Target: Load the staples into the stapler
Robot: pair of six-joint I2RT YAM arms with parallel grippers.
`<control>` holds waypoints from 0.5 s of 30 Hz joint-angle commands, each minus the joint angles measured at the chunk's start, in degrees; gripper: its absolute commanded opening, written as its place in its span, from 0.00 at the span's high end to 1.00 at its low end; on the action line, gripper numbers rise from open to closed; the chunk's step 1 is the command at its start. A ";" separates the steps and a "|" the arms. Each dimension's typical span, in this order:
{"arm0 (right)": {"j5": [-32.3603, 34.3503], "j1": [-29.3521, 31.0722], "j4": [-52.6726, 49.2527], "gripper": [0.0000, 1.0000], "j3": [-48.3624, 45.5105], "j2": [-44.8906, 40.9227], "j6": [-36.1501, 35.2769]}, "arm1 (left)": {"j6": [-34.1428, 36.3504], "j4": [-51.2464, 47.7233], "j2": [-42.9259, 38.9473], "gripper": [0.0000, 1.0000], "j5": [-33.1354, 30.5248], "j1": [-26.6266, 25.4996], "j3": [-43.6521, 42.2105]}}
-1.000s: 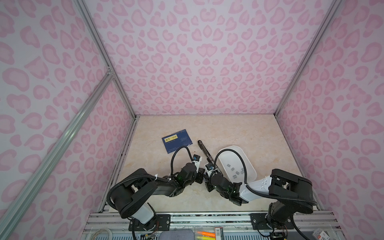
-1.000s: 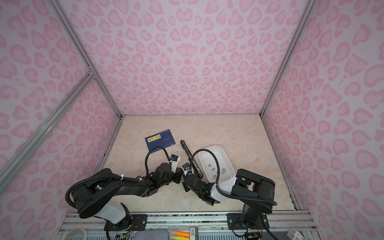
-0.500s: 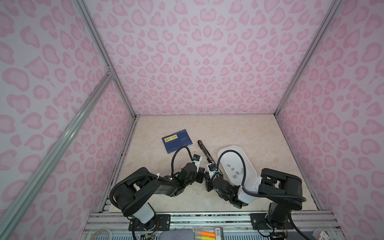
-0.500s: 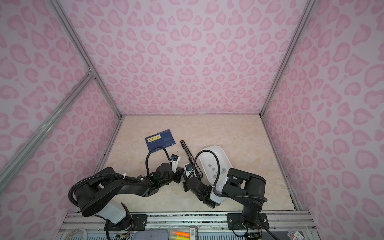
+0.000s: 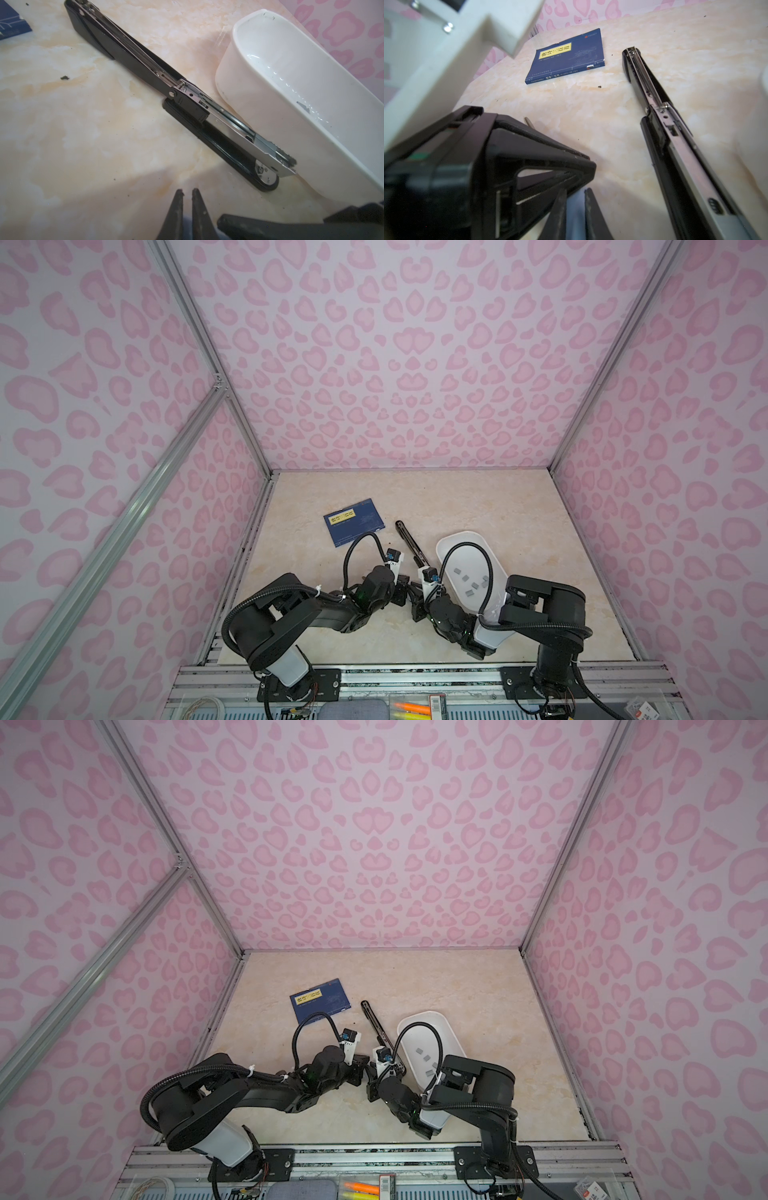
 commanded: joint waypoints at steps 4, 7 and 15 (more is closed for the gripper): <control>-4.24 -0.84 -27.37 0.80 3.03 -5.14 -0.58 | 0.02 -0.33 -4.25 0.82 -1.47 -0.05 0.69; -4.25 -1.74 -32.23 0.79 6.47 -6.46 -1.30 | 0.71 -2.10 -5.18 0.81 -1.93 -0.05 1.70; -2.99 -1.73 -38.60 0.71 10.98 -9.33 -3.26 | 1.35 -4.50 -8.01 0.79 -2.90 0.28 2.35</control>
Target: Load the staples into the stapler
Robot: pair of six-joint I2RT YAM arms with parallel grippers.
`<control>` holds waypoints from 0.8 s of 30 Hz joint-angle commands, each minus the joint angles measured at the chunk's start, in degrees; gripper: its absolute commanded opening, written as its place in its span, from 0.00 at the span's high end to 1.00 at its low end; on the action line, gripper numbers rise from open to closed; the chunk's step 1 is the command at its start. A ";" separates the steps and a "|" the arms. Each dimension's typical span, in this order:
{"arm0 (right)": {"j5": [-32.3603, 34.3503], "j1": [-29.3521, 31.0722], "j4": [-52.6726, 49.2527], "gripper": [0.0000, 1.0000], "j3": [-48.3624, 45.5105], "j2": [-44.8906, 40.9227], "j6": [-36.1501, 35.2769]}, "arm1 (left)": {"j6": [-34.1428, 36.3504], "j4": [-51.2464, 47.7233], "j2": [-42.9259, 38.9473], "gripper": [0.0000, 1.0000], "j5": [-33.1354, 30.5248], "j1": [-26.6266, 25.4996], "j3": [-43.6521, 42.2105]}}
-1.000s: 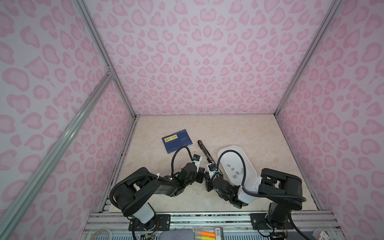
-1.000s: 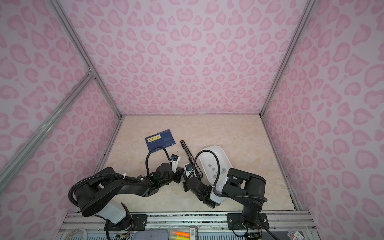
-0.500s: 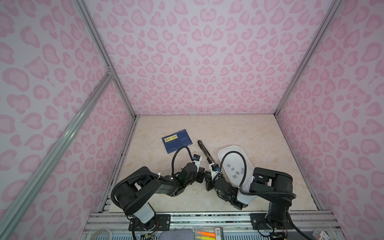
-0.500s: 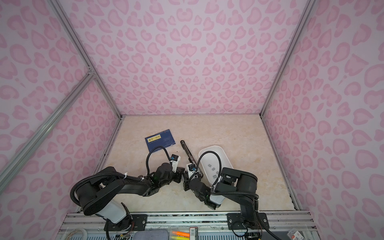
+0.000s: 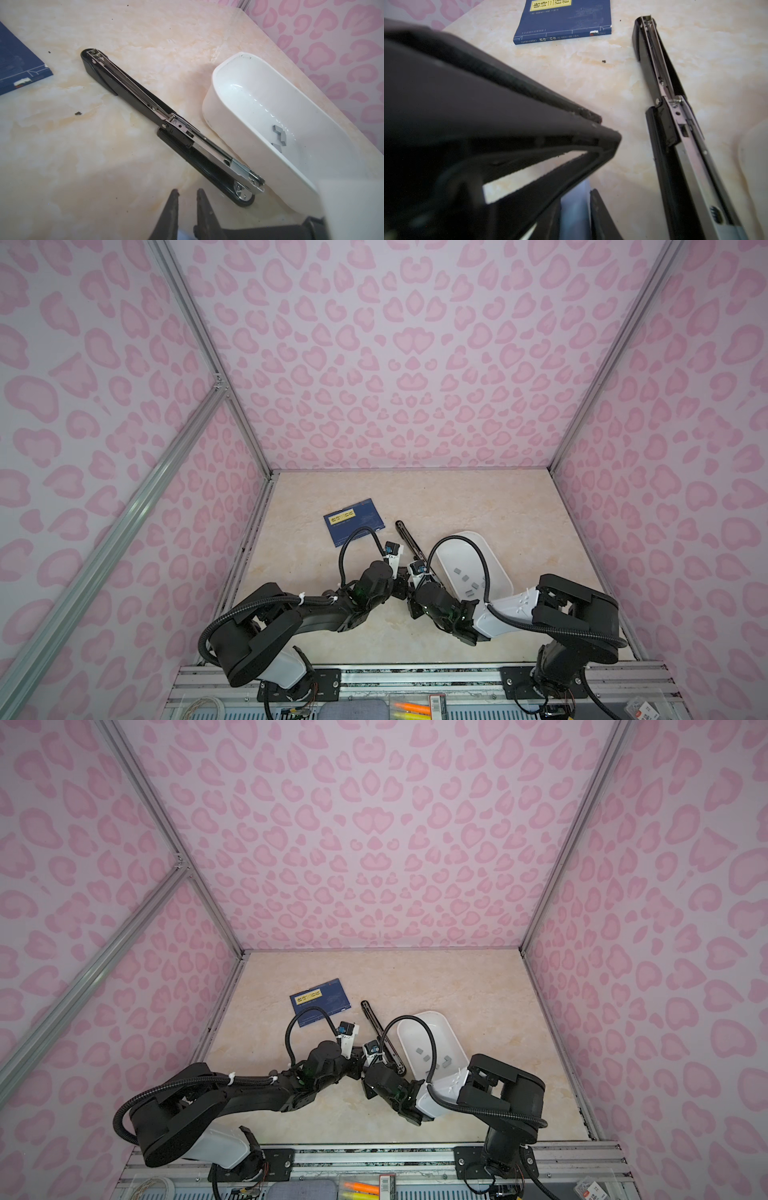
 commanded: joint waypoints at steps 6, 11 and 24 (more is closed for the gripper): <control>1.38 0.07 -9.55 0.64 2.72 -3.12 -2.90 | 0.80 -2.40 -4.17 0.78 -2.00 1.07 0.19; 0.69 0.16 -9.53 0.63 3.40 -2.83 -3.05 | 0.71 -2.87 -6.08 0.78 -1.90 1.46 -0.75; 0.59 1.54 0.01 0.75 -0.80 4.75 -2.32 | 0.27 -2.05 -9.42 0.78 -2.70 1.59 -4.26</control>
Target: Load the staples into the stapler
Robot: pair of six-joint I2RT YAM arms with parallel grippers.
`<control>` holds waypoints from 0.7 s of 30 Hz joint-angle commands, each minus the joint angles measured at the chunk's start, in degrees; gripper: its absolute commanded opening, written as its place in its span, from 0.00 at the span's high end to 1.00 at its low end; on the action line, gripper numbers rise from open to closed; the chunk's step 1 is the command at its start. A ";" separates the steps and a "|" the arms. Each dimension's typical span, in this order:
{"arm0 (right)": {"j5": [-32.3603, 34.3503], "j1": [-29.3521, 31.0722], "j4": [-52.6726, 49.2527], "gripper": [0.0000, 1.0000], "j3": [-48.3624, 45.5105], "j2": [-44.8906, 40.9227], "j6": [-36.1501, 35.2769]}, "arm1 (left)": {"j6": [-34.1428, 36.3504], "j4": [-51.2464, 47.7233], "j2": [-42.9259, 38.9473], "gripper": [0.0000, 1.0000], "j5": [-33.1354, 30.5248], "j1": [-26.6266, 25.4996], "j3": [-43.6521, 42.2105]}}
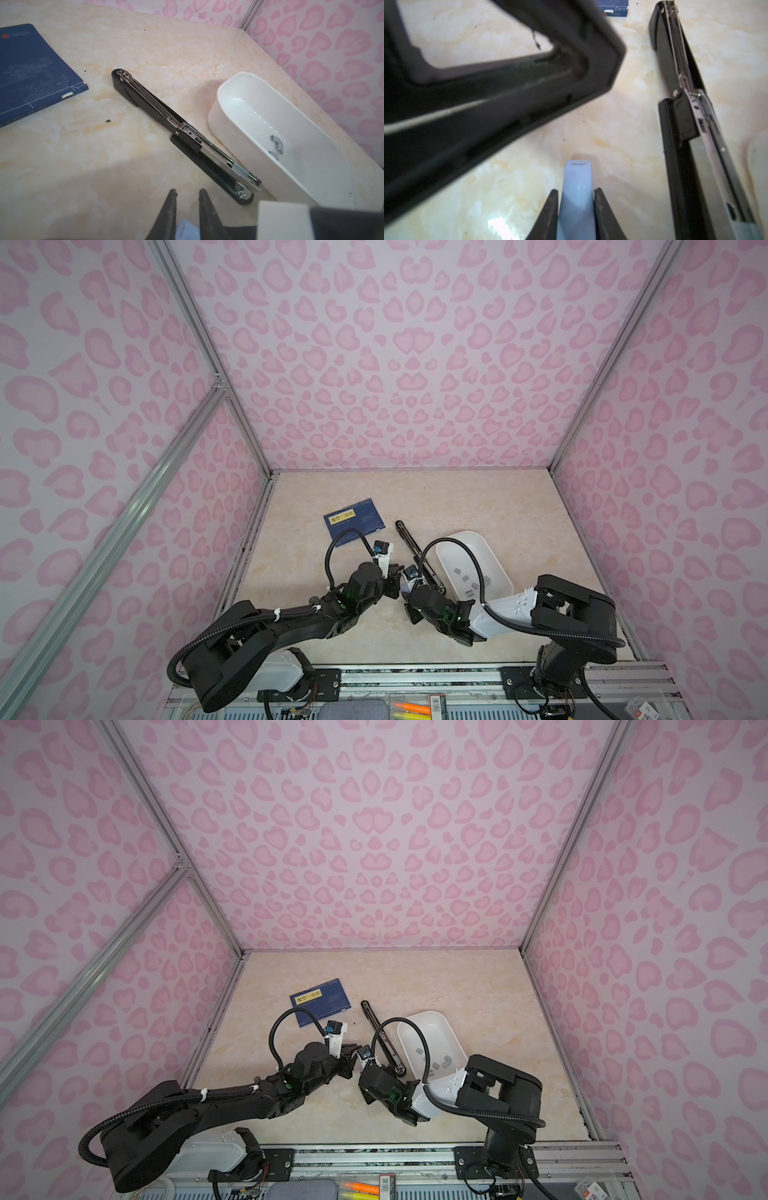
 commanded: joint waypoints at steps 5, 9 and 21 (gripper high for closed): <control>-0.33 0.34 6.46 0.76 -4.99 4.83 3.05 | -0.10 1.10 -0.69 0.77 -0.71 0.22 -1.13; 0.38 0.75 6.71 0.76 -5.34 3.86 2.55 | -0.17 1.33 -0.43 0.78 -0.75 0.16 -1.10; 2.41 0.51 -3.43 0.59 -0.37 -2.34 1.78 | -0.03 0.51 -0.86 0.78 -0.53 0.19 -0.47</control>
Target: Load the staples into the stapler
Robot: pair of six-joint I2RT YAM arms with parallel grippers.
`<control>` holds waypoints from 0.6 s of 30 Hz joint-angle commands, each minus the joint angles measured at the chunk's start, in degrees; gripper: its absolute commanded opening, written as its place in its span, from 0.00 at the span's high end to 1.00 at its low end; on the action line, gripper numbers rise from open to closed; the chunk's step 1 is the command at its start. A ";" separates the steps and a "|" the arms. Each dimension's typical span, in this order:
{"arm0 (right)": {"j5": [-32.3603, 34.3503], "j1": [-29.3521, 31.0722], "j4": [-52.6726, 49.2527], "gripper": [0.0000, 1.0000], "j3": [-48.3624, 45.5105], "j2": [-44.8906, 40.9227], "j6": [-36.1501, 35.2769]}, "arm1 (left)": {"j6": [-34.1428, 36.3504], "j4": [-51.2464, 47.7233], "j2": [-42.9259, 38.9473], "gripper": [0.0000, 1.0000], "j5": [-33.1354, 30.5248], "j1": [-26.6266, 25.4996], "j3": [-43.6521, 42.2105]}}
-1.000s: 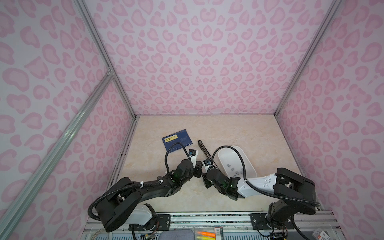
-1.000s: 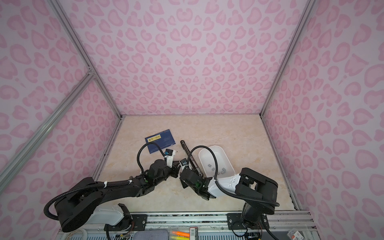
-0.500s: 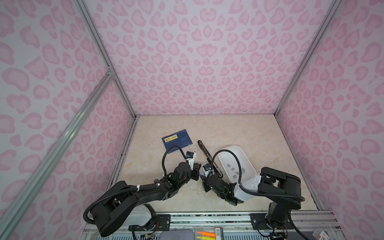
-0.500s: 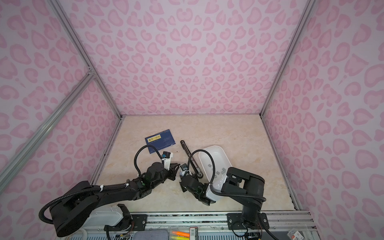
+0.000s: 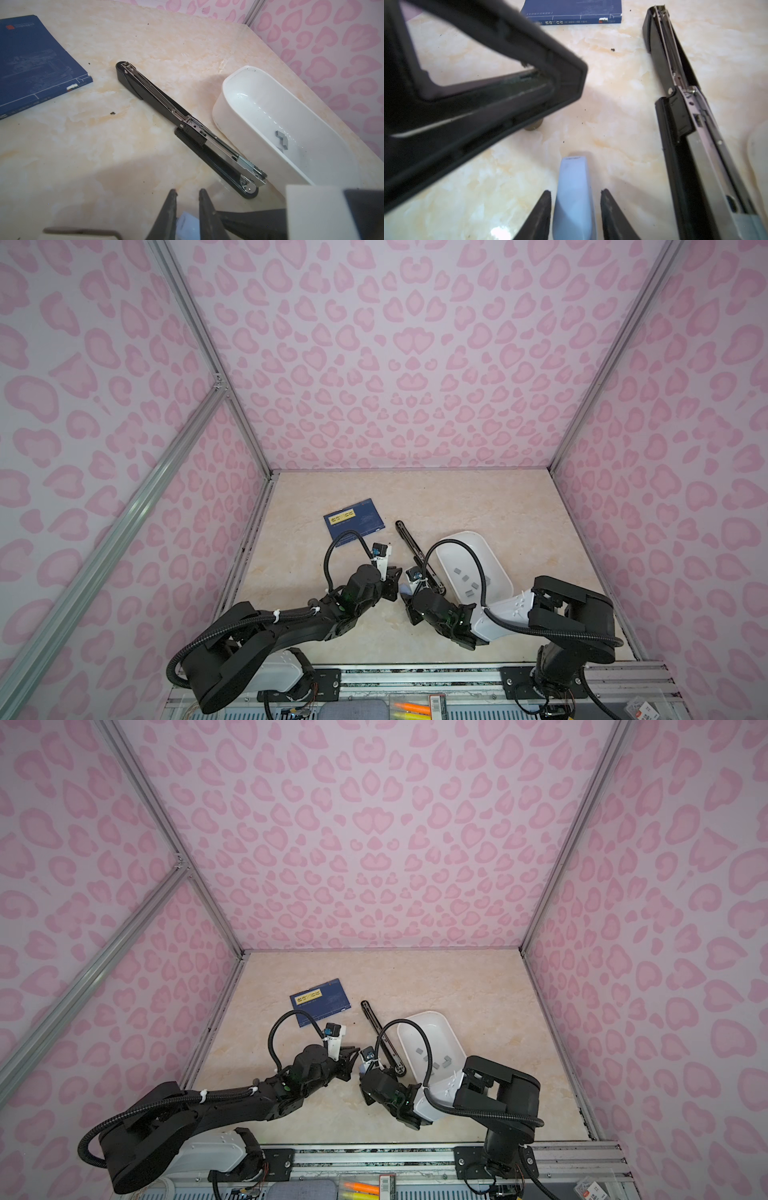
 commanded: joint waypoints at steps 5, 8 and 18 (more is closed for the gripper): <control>1.14 -0.08 -6.20 0.52 1.64 -3.11 -0.79 | 0.29 -0.02 -1.66 0.77 -0.49 0.03 0.38; 2.29 -0.08 -7.68 0.45 1.06 -5.99 -0.69 | 0.67 -1.31 -3.01 0.76 -0.54 0.15 1.13; 5.67 -3.68 -14.81 0.43 -6.82 -15.14 4.58 | 0.16 -5.10 -8.01 0.70 -1.48 0.31 3.46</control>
